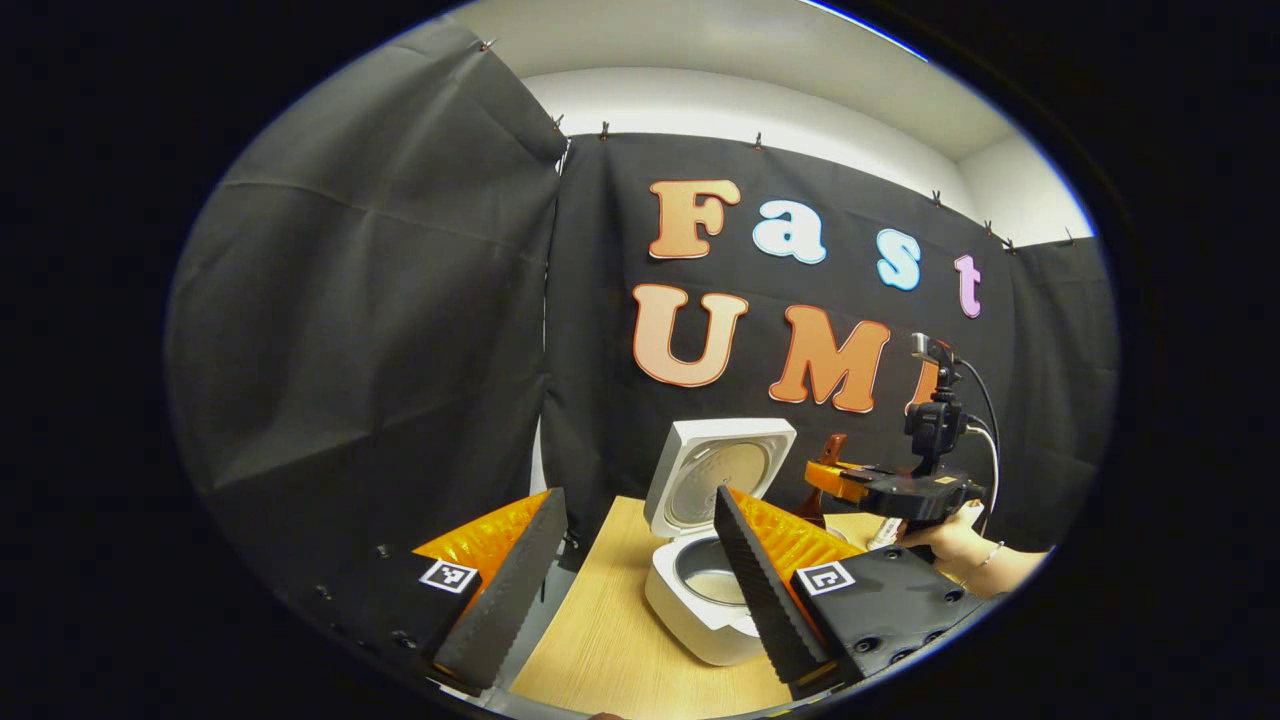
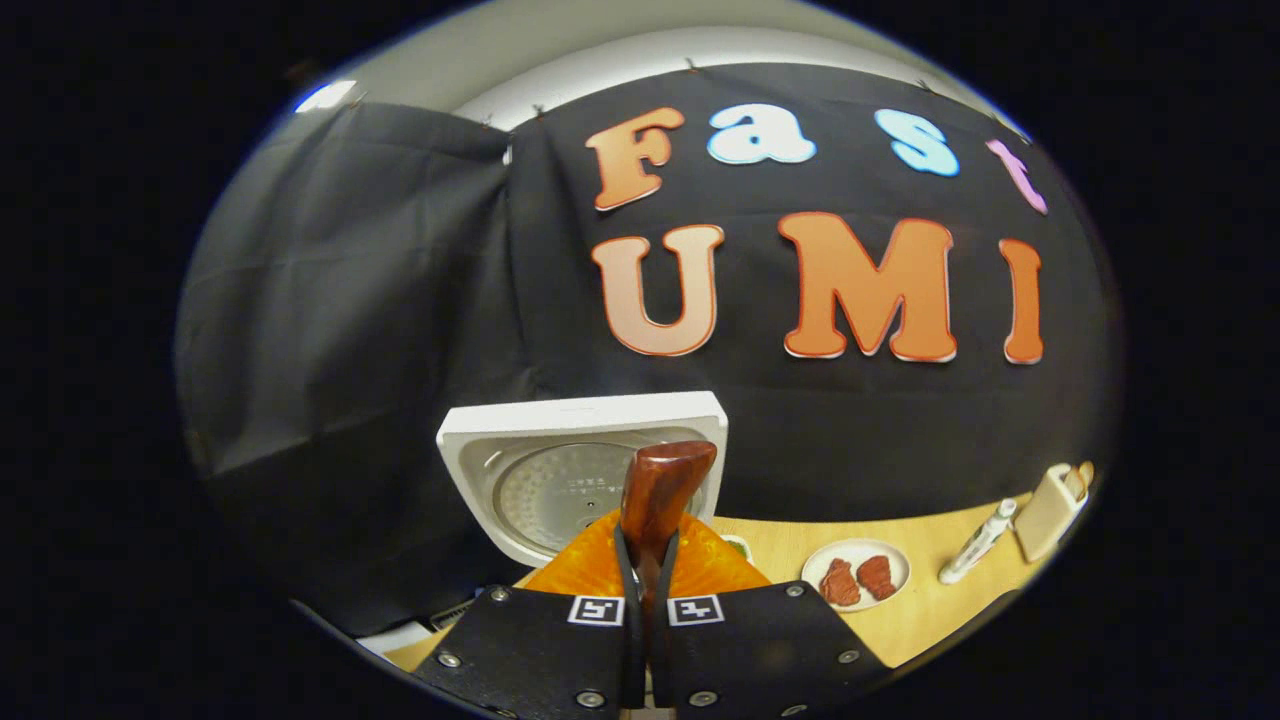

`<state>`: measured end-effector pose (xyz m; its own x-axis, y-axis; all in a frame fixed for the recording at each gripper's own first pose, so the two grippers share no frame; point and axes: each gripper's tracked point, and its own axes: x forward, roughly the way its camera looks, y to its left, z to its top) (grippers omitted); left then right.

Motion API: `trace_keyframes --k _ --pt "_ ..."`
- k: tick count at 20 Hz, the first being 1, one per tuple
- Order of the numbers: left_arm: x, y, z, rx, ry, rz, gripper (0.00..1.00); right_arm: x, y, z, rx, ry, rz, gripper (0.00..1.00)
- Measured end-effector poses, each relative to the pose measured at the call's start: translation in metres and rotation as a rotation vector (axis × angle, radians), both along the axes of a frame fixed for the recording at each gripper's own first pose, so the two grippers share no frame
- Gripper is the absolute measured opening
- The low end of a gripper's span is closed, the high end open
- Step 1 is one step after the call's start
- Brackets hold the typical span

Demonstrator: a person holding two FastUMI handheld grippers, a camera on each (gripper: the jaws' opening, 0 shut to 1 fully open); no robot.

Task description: Close the left gripper, press the button to open the rice cooker; take a wooden spoon from the chopstick holder with the right hand, scoop a spoonful of rice and pour it into the rice cooker, then put the wooden spoon back into the chopstick holder.

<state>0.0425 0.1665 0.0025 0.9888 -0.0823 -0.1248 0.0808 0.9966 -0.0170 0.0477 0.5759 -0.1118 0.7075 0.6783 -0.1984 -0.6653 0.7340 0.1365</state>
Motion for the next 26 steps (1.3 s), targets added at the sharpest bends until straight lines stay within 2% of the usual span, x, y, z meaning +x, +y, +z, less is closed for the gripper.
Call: trace_keyframes --k 6,11,16,18,20,26 --pt "0.007 -0.022 0.006 -0.004 -0.009 -0.027 1.00 0.024 -0.059 0.001 0.279 0.299 -0.115 0.02" --pt "0.017 -0.050 0.007 -0.012 -0.003 -0.064 1.00 0.041 -0.147 0.008 0.406 0.353 -0.240 0.02" --pt "0.030 -0.080 0.009 -0.016 -0.006 -0.099 1.00 0.061 -0.254 -0.002 0.450 0.363 -0.398 0.02" --pt "0.034 -0.089 0.009 -0.007 -0.012 -0.109 0.97 0.065 -0.299 -0.009 0.457 0.360 -0.467 0.02" --pt "0.038 -0.098 0.009 -0.006 -0.013 -0.117 1.00 0.063 -0.346 -0.011 0.477 0.368 -0.525 0.02" --pt "0.048 -0.120 0.008 -0.015 -0.015 -0.120 1.00 0.062 -0.449 -0.046 0.478 0.371 -0.685 0.02"
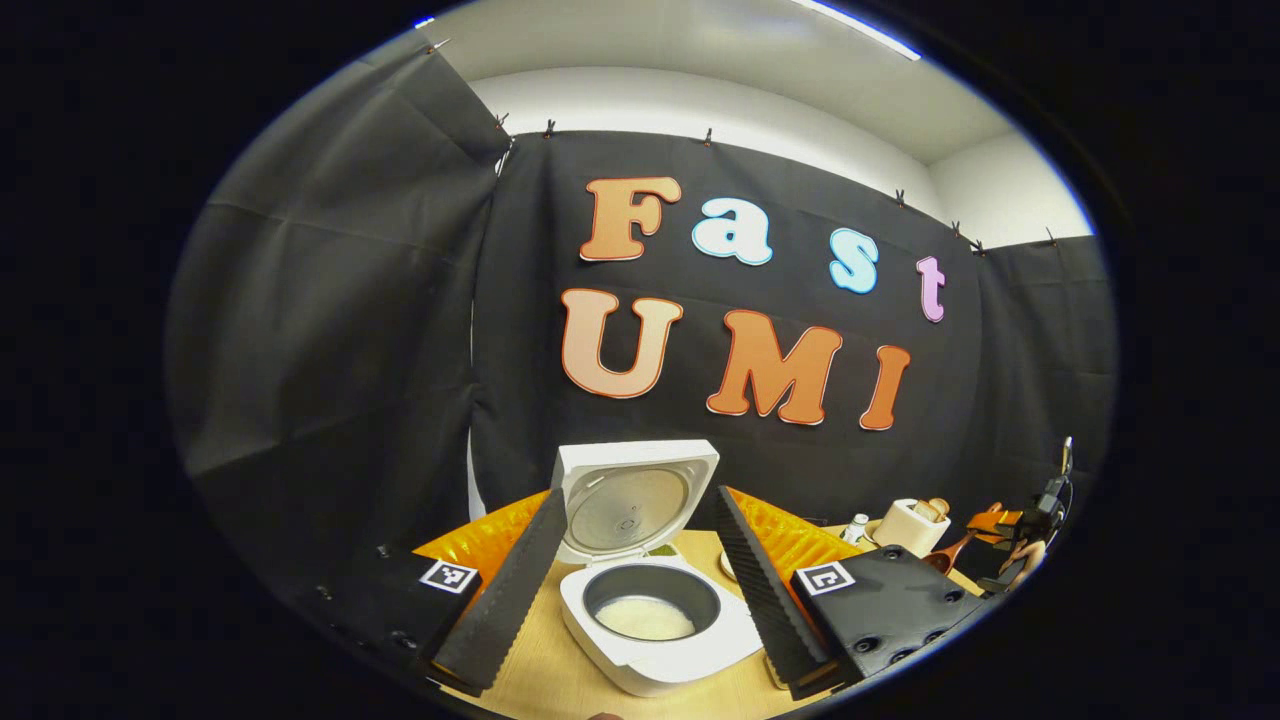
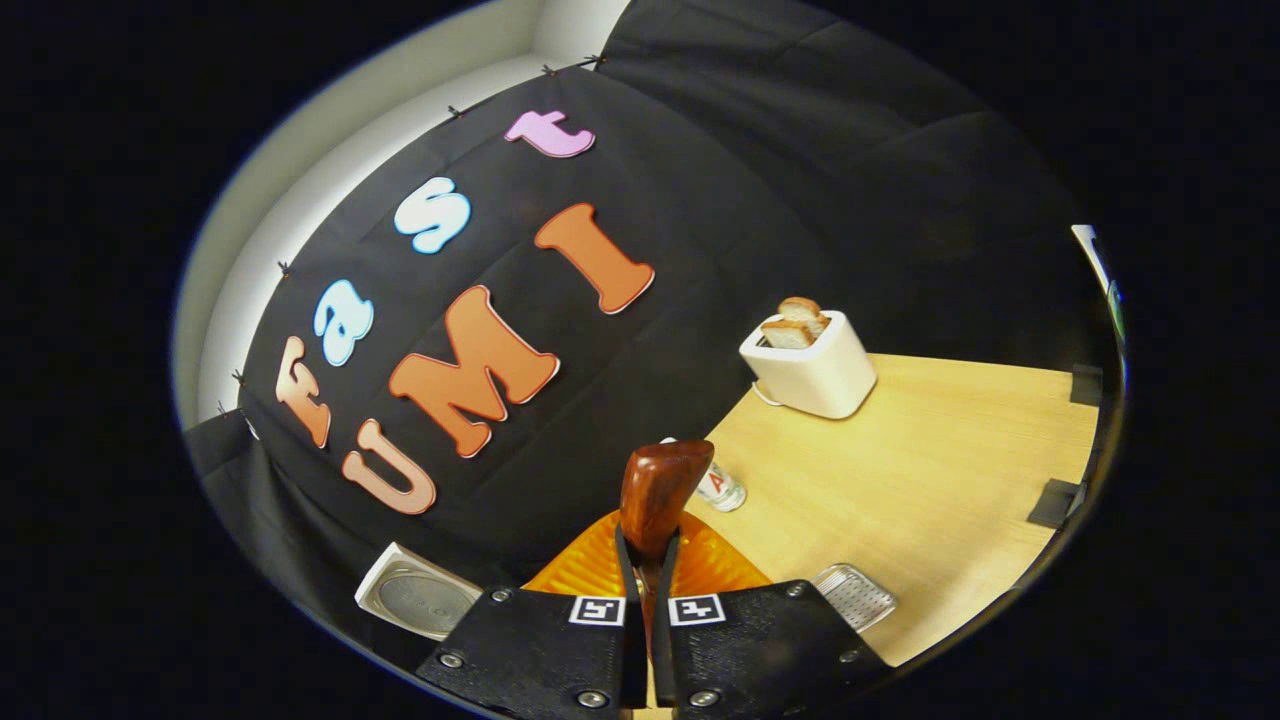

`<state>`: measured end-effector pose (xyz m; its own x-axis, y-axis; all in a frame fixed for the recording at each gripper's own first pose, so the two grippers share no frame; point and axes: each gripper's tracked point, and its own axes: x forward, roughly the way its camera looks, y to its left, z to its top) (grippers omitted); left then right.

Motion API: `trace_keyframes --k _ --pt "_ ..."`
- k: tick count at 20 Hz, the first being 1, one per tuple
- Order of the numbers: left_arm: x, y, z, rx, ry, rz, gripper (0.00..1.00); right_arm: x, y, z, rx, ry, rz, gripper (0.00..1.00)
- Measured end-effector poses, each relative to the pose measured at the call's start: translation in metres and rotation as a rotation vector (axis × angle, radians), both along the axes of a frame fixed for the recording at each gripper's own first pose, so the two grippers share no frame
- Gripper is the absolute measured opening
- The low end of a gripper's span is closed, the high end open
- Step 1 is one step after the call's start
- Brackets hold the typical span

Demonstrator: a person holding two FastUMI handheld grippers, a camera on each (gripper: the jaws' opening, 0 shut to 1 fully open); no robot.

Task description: Close the left gripper, press the button to open the rice cooker; take a wooden spoon from the chopstick holder with the right hand, scoop a spoonful of rice and pour it into the rice cooker, then put the wooden spoon back into the chopstick holder.

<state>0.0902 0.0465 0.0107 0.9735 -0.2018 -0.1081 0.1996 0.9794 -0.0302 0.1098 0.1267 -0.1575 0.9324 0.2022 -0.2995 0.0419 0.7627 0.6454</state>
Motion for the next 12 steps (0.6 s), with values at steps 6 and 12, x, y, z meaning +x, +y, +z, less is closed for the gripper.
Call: trace_keyframes --k 6,12 --pt "0.001 -0.022 0.001 0.008 0.003 0.005 1.00 -0.001 -0.059 -0.043 -0.047 0.034 -0.077 0.02" --pt "-0.006 -0.037 -0.009 0.023 0.021 0.018 1.00 0.010 -0.066 -0.089 -0.092 0.056 -0.072 0.02"
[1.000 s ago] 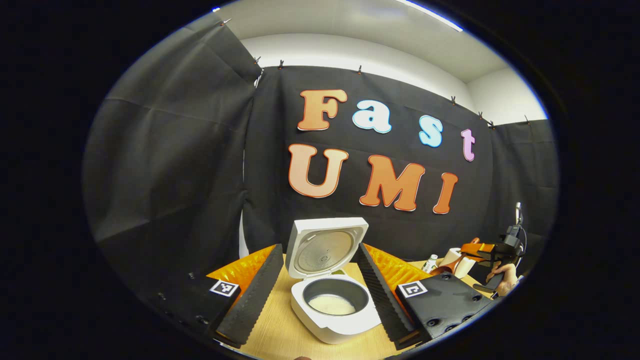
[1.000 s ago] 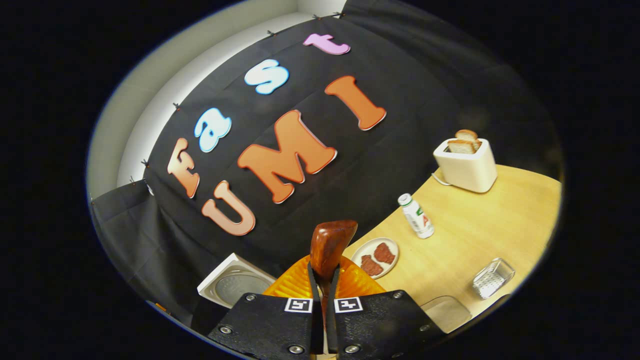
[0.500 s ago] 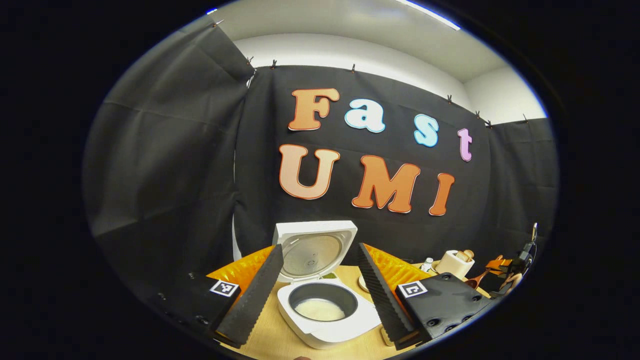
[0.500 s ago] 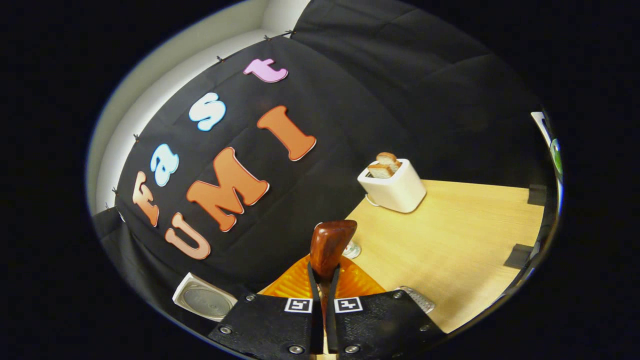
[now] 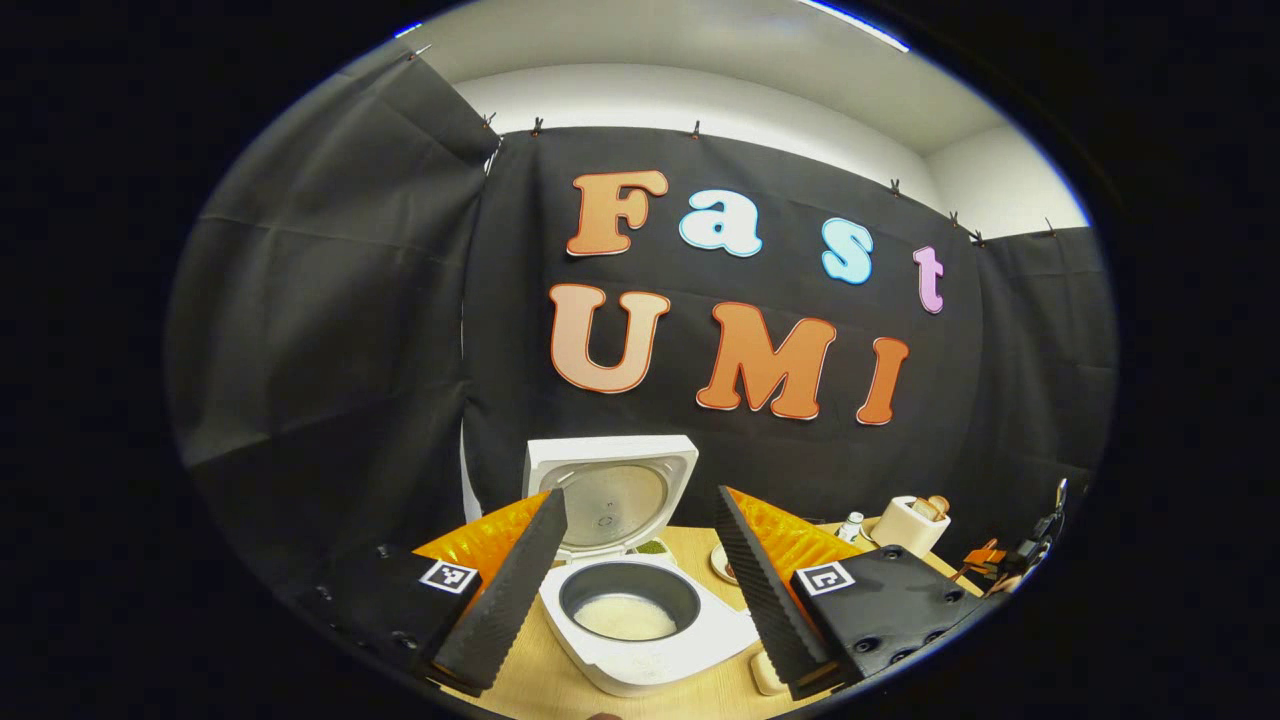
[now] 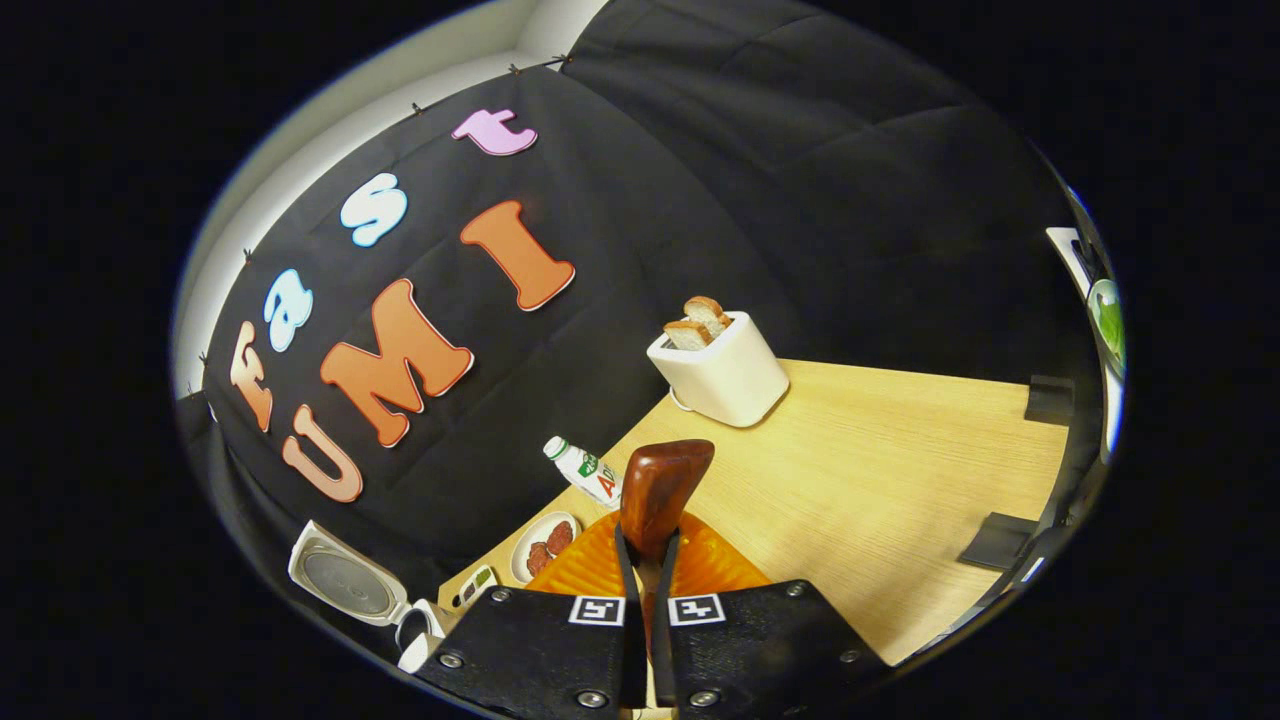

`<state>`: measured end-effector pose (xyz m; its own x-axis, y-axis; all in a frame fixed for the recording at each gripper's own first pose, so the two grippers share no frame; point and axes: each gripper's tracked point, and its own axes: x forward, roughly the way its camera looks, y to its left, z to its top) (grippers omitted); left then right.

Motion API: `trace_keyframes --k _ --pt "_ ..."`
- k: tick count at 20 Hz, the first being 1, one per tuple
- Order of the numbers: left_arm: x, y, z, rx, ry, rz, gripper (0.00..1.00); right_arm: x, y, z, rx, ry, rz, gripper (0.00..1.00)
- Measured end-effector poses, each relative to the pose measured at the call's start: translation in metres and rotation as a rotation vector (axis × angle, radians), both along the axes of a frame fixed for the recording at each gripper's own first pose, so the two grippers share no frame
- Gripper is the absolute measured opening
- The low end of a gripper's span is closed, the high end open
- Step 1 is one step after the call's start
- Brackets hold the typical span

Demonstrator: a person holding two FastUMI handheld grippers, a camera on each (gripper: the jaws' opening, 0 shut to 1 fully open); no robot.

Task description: Close the left gripper, press the button to open the rice cooker; take a wooden spoon from the chopstick holder with the right hand, scoop a spoonful of rice and pour it into the rice cooker, then put the wooden spoon back into the chopstick holder.

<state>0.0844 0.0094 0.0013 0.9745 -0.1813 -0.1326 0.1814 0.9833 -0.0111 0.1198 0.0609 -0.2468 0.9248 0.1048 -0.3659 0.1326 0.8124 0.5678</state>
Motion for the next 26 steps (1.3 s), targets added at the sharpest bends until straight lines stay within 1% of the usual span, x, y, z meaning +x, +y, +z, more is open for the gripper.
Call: trace_keyframes --k 3,6,7,9,13,15,18,19,20,21,22,23,24,26 --pt "-0.003 -0.001 -0.006 0.002 0.014 0.032 1.00 0.006 0.009 -0.022 -0.004 0.018 0.013 0.01" --pt "-0.005 -0.004 -0.012 0.011 0.029 0.051 1.00 0.005 0.017 -0.045 -0.074 0.030 0.035 0.02" --pt "-0.004 -0.004 -0.013 0.014 0.032 0.057 1.00 0.003 0.018 -0.046 -0.085 0.021 0.045 0.02" --pt "-0.004 -0.002 -0.013 0.015 0.031 0.075 1.00 0.004 0.019 -0.050 -0.091 0.016 0.033 0.01" --pt "-0.003 0.009 -0.019 0.004 0.044 0.110 1.00 0.000 0.016 -0.048 -0.065 -0.009 0.015 0.07" --pt "-0.005 0.012 -0.023 -0.001 0.055 0.117 1.00 -0.004 0.016 -0.049 -0.072 -0.015 0.013 0.08" --pt "-0.005 0.013 -0.025 0.002 0.065 0.122 1.00 -0.010 0.017 -0.047 -0.111 -0.002 0.031 0.20" --pt "-0.005 0.013 -0.023 0.004 0.063 0.122 1.00 -0.011 0.017 -0.043 -0.131 -0.004 0.035 0.38" --pt "-0.004 0.012 -0.020 0.005 0.061 0.123 1.00 -0.012 0.015 -0.038 -0.156 -0.014 0.033 0.41" --pt "-0.004 0.011 -0.018 0.004 0.056 0.121 1.00 -0.011 0.014 -0.031 -0.178 -0.023 0.033 0.70" --pt "-0.005 0.009 -0.015 0.000 0.050 0.118 1.00 -0.011 0.013 -0.027 -0.203 -0.025 0.032 0.84" --pt "-0.004 0.008 -0.011 -0.005 0.044 0.115 1.00 -0.014 0.010 -0.027 -0.227 -0.013 0.028 0.90" --pt "-0.003 0.008 -0.007 -0.008 0.037 0.114 1.00 -0.015 0.006 -0.024 -0.246 -0.001 0.019 0.95" --pt "-0.001 0.008 -0.001 -0.002 0.031 0.124 1.00 -0.023 -0.003 -0.017 -0.271 0.020 -0.006 0.95"
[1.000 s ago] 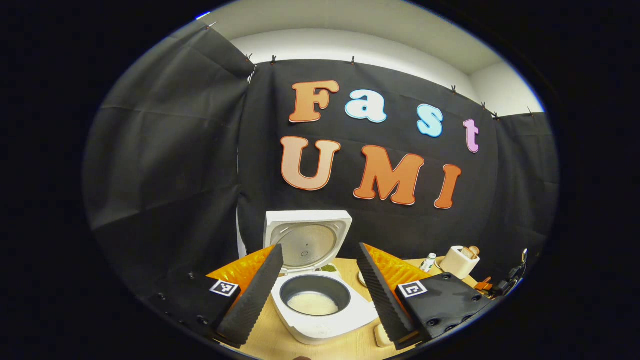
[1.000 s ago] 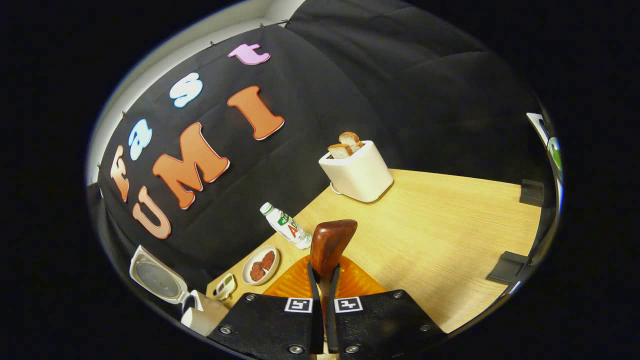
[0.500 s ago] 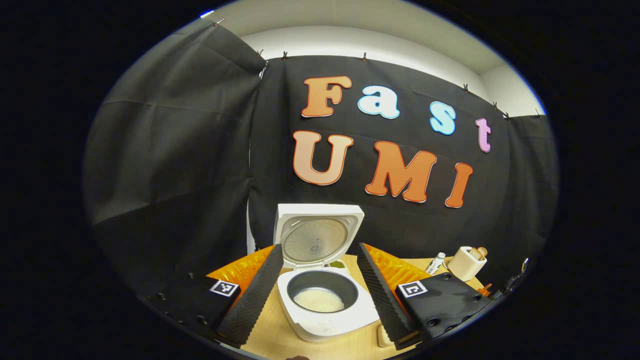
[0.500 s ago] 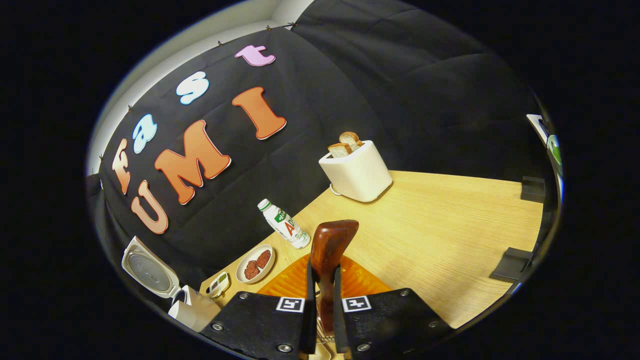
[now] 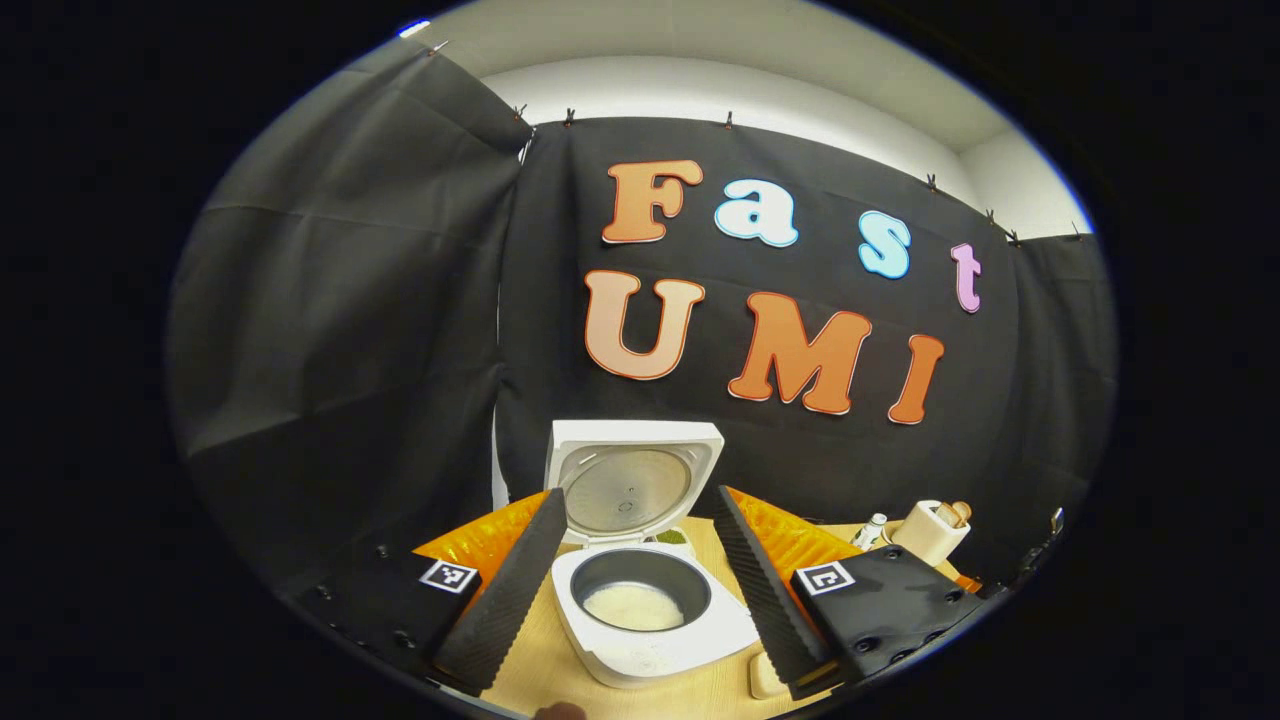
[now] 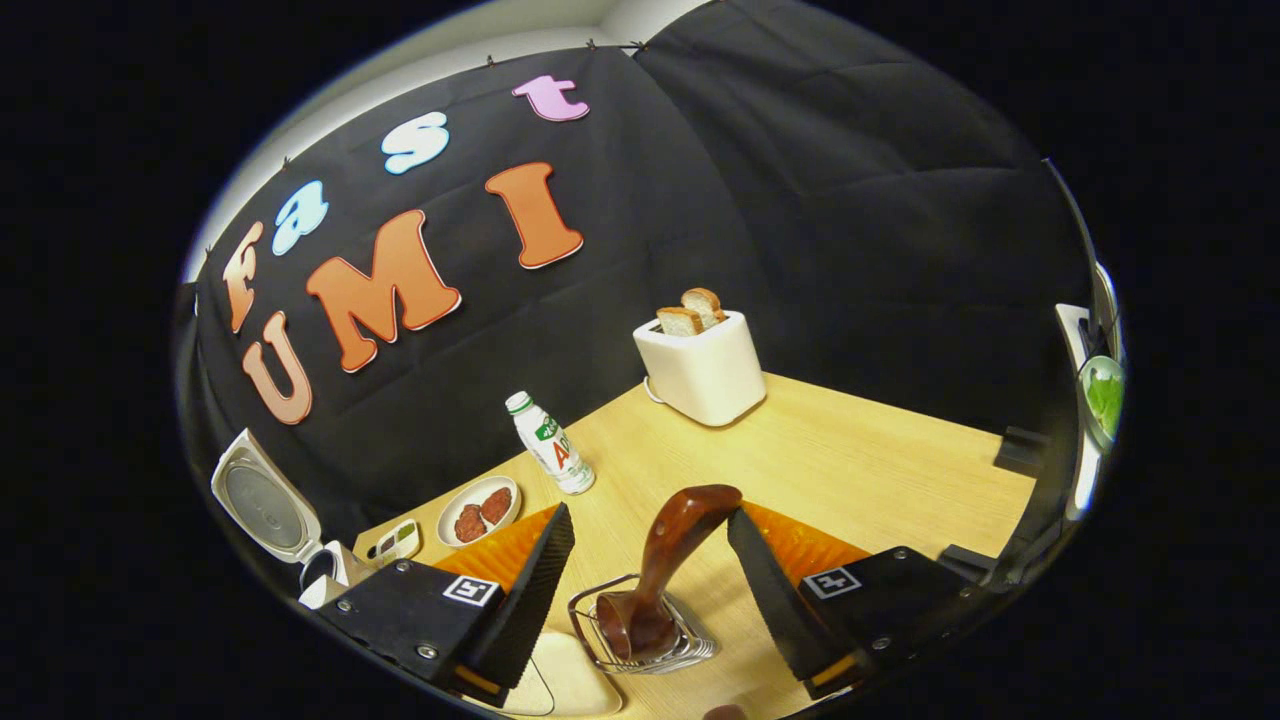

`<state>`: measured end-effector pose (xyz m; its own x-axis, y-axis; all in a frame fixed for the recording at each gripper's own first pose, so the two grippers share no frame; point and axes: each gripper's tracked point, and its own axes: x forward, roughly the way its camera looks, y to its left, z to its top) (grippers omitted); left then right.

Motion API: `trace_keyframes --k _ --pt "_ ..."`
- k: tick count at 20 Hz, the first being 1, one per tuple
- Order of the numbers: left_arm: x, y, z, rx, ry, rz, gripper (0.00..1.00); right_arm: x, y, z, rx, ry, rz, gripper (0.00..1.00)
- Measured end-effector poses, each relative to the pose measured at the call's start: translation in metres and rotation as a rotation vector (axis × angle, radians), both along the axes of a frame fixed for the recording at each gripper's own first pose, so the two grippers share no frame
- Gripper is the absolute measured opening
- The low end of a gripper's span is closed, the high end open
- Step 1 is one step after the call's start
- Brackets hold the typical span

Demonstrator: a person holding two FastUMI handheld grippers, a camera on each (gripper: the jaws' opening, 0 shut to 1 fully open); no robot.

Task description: Close the left gripper, press the button to open the rice cooker; take a wooden spoon from the chopstick holder with the right hand, scoop a spoonful of rice and pour it into the rice cooker, then put the wooden spoon back into the chopstick holder.

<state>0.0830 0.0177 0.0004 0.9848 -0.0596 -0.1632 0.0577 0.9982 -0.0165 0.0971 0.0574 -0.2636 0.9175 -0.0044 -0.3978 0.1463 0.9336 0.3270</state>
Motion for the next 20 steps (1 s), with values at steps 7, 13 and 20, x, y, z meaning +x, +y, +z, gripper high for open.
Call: trace_keyframes --k 7,13,20 --pt "0.035 0.011 0.017 0.048 -0.006 0.072 1.00 -0.016 -0.030 0.083 -0.199 -0.095 -0.037 0.95" --pt "0.093 0.001 0.027 0.034 0.022 0.090 1.00 -0.008 0.009 0.151 -0.361 -0.222 0.121 0.95" --pt "0.186 -0.015 0.039 0.032 0.084 0.047 1.00 -0.014 0.050 0.162 -0.432 -0.275 0.210 0.95"
